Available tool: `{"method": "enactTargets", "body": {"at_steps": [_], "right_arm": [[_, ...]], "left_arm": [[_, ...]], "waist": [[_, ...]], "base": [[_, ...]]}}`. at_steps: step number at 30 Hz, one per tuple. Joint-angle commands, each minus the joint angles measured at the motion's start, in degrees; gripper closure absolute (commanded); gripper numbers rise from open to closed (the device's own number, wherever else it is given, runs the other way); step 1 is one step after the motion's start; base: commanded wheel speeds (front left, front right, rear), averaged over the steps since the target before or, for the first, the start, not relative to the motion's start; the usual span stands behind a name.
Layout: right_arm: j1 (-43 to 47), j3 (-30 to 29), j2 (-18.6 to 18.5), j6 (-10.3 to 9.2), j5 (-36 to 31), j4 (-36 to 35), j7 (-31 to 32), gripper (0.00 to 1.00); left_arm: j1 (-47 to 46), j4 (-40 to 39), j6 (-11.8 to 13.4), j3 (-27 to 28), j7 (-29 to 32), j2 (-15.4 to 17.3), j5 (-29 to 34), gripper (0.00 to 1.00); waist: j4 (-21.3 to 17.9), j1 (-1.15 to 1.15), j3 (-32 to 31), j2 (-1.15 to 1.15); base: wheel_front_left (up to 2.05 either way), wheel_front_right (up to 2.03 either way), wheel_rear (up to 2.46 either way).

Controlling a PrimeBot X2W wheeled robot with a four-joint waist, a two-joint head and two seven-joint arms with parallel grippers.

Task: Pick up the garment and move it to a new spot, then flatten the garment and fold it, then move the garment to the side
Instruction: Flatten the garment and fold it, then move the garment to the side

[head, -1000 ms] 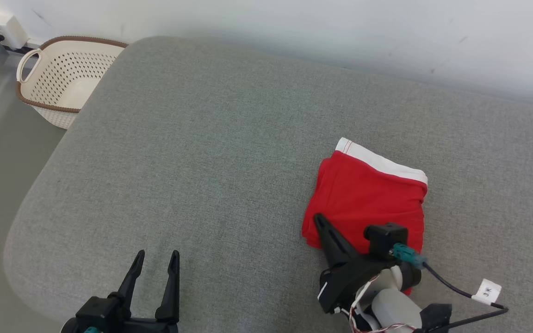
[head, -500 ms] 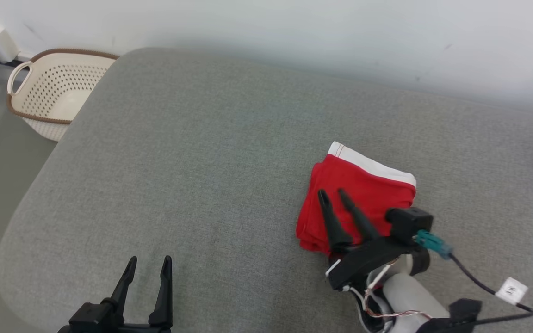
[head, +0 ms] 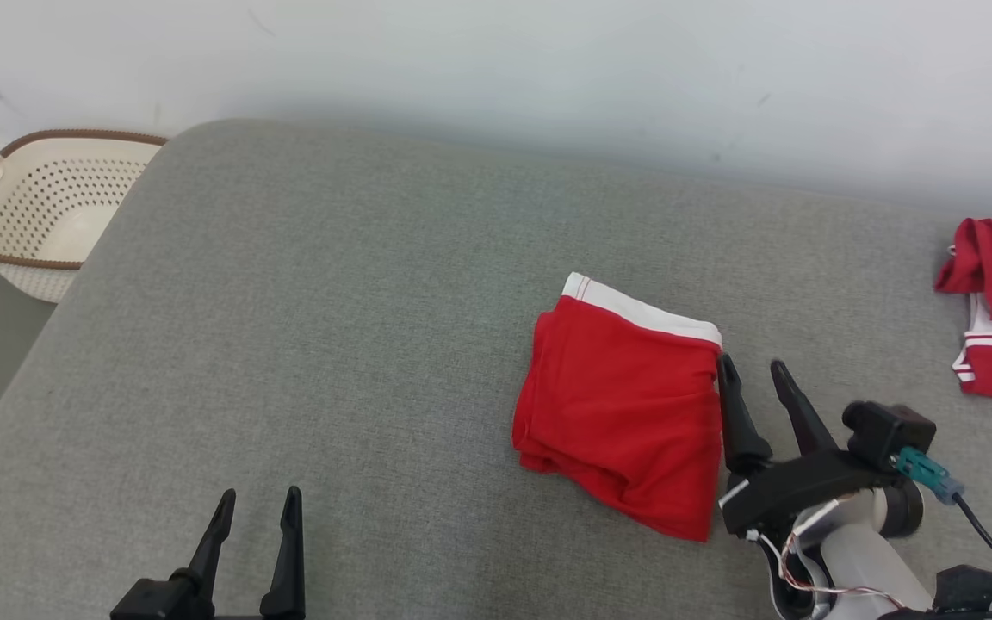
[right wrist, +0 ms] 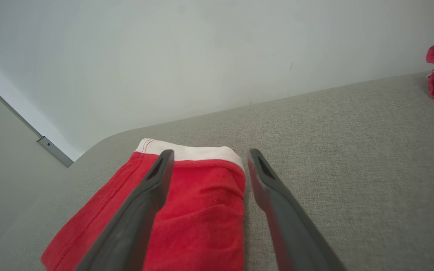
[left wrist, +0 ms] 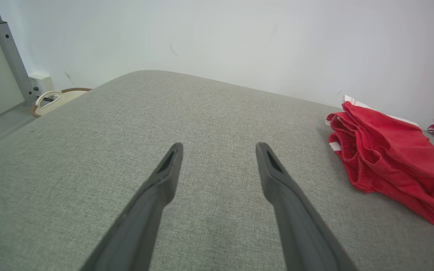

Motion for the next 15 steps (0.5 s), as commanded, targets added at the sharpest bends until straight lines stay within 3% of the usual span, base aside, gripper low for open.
{"method": "enactTargets", "body": {"at_steps": [1, 15], "right_arm": [[0.5, -0.4, -0.4, -0.03, 0.7, 1.7, 0.0, 0.00], [-3.2, 5.4, 0.2, -0.03, 9.7, 14.8, 0.9, 0.00]], "left_arm": [[1.0, -0.1, 0.2, 0.3, -0.2, 0.0, 0.4, 0.00], [0.6, -0.1, -0.3, 0.3, -0.2, 0.0, 0.2, 0.00]], "waist": [[-0.7, 0.00, -0.4, 0.00], [-0.2, 0.00, 0.4, 0.00]], "base": [[0.00, 0.00, 0.00], [0.00, 0.00, 0.00]]}}
